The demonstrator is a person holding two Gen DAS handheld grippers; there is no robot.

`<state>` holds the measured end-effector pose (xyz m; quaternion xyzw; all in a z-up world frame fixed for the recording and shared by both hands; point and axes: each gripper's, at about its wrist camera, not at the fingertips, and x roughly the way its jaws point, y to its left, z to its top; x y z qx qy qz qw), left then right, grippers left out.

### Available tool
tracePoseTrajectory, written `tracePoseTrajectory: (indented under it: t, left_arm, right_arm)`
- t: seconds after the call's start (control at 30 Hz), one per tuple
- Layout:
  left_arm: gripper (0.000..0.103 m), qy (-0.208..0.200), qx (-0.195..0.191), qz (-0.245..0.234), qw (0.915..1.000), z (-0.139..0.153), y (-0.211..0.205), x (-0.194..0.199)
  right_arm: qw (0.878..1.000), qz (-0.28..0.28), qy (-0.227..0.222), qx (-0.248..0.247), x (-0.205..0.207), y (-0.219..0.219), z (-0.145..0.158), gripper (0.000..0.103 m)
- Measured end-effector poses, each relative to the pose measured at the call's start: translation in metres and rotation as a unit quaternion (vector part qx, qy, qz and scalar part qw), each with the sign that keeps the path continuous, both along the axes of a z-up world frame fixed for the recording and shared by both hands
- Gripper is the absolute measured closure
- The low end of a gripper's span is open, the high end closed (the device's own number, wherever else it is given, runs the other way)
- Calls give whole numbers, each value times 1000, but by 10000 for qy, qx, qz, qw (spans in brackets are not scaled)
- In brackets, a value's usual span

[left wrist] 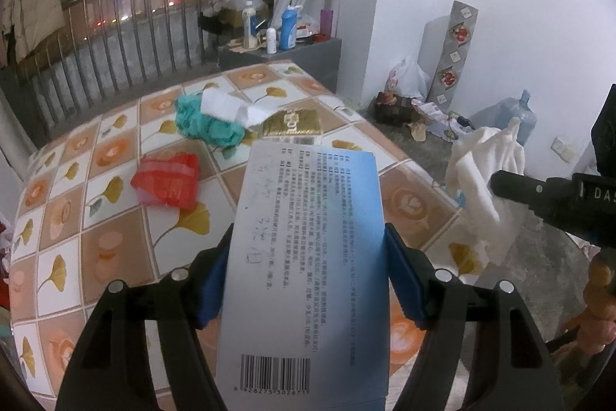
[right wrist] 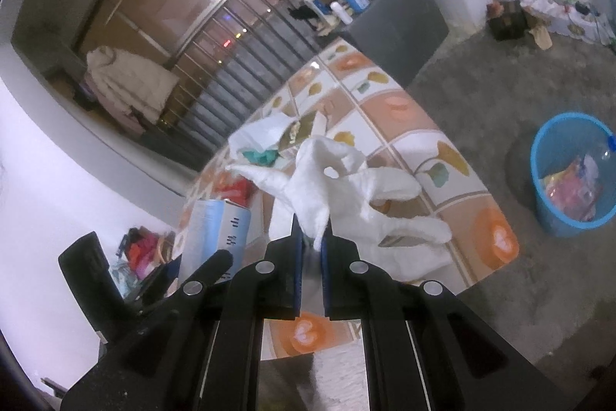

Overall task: Collect trash
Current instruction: 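Carry the tissue box and white gloves over the blue basket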

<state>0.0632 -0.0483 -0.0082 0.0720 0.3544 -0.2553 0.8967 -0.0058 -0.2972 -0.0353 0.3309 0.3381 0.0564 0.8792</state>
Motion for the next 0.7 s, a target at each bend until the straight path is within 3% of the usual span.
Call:
tracePoseTrajectory:
  t: [0.2, 0.43, 0.7]
  left_arm:
    - [33, -162, -161, -292, 9993, 22, -17, -6]
    - [33, -273, -351, -937, 9946, 46, -66, -10]
    - [33, -77, -327, -1765, 9837, 53, -152, -16]
  right_arm:
    - [9987, -344, -353, -85, -19, -25, 24, 97]
    - [9910, -1069, -759, -263, -58, -72, 50, 97]
    - [9802, -1792, -834, -149, -91, -124, 37, 97]
